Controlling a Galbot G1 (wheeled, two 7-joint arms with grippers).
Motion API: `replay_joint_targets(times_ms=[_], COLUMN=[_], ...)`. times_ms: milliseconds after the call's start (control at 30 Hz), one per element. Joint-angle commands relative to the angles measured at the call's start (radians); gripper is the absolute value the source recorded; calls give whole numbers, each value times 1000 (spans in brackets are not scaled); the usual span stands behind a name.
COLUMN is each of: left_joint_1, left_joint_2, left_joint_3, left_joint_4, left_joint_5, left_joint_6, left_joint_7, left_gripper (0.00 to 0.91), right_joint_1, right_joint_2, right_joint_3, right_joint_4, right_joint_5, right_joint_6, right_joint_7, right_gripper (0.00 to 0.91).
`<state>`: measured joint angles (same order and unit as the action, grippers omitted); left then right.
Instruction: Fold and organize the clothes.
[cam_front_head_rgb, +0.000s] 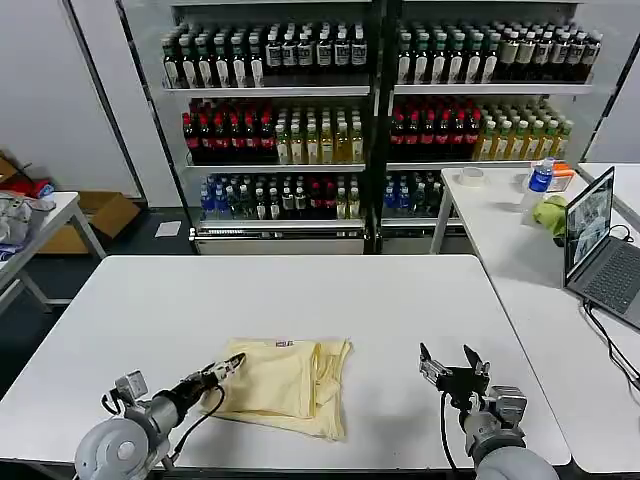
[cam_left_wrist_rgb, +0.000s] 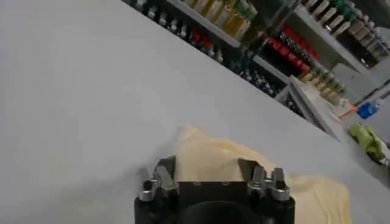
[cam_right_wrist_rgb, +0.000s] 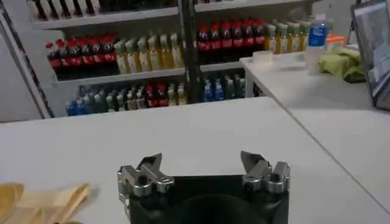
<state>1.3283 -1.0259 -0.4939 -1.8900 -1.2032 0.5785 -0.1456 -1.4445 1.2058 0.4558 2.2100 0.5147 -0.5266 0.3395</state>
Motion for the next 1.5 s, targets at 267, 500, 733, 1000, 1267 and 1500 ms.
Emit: replay_joint_targets(times_ms=[267,500,733,1000,1267,1500], left_joint_1=[-1,-4,-8,-7,-1,136], left_joint_2=[-36,-53,-14,260,473,396], left_joint_3=[-14,-51,-191,-545,-577,-289], left_joint_4=[0,-5,-25,-32,-62,-212], left_joint_5=[-70,-148,-162,-74,304,775], left_joint_6=[1,1,0,2,-3,-102], left_joint_7=[-5,-25,-47,-26,40,39], left_gripper=[10,10,10,10,10,10], right_joint_1=[-5,-4,0,11,24,-4], right_joint_2=[-4,-4,-4,-14,-12,-17], right_joint_3=[3,4,11,25,13,32], right_joint_4=[9,10,12,15,21,28], right_joint_5=[0,2,8,33,39,38], right_joint_6=[-2,-2,-3,-2,-3,-1], right_joint_7=[2,3,3,2,3,2], right_gripper=[907,907,907,907,907,907])
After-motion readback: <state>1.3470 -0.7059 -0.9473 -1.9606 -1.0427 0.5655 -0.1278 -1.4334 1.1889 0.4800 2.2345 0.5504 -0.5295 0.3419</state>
